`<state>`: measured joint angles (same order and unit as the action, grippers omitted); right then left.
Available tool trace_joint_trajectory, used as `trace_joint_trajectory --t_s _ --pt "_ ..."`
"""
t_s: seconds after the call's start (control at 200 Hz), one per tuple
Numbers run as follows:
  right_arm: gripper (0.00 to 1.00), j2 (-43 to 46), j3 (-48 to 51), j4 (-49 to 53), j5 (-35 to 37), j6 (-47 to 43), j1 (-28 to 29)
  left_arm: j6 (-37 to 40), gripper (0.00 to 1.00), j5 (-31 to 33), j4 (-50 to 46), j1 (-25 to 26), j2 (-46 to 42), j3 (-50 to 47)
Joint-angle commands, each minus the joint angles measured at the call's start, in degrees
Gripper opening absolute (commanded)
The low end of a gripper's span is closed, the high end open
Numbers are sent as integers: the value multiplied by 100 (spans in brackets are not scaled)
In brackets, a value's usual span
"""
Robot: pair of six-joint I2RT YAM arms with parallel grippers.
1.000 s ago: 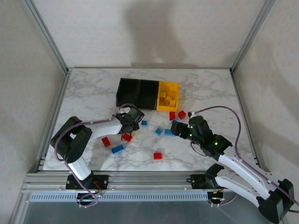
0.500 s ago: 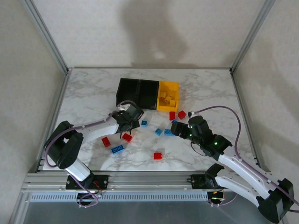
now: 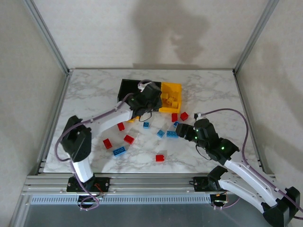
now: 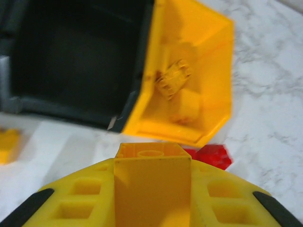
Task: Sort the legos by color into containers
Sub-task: Place the lego in the container.
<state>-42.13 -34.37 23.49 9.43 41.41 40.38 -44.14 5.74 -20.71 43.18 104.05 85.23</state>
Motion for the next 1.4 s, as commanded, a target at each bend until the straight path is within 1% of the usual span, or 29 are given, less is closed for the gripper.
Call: trace_joint_trajectory --t_s 0.0,0.305,0.431,0.521,0.791,0.816,0.861,0.906,0.981,1.031,1.197,1.282,1.397 --pt "73 70 -37 140 153 124 -30 252 15 -193 -260 59 646 771" --pt "73 503 224 377 258 398 -30 526 16 -128 -798 68 2595 3304" --pt "73 750 275 536 321 473 -30 582 17 -42 -1156 50 3350 4390" --pt "73 918 298 653 409 526 -30 569 18 -30 -1256 20 3712 4855" --pt "73 1237 326 869 530 579 -34 472 21 -20 -1049 -55 3930 4898" --pt "73 1256 328 864 530 583 -33 468 23 -32 -1042 -64 3952 4906" --pt "74 1259 322 860 540 584 -36 459 29 -55 -1018 -80 3958 4906" --pt "74 1235 301 868 567 579 -34 459 31 -32 -1022 -97 3950 4906" --pt "74 1162 252 864 572 555 -31 470 46 -26 -1016 -108 3912 4906" --pt "74 1084 184 877 571 531 -32 468 51 -31 -1012 -110 3861 4896" --pt "74 885 0 812 624 444 -30 562 54 -117 -982 -108 3605 4832" --pt "74 812 -62 746 613 402 -30 620 56 -149 -1005 -90 3337 4679" --pt "74 672 -165 711 577 263 -30 724 57 -241 -742 -30 2610 3838"
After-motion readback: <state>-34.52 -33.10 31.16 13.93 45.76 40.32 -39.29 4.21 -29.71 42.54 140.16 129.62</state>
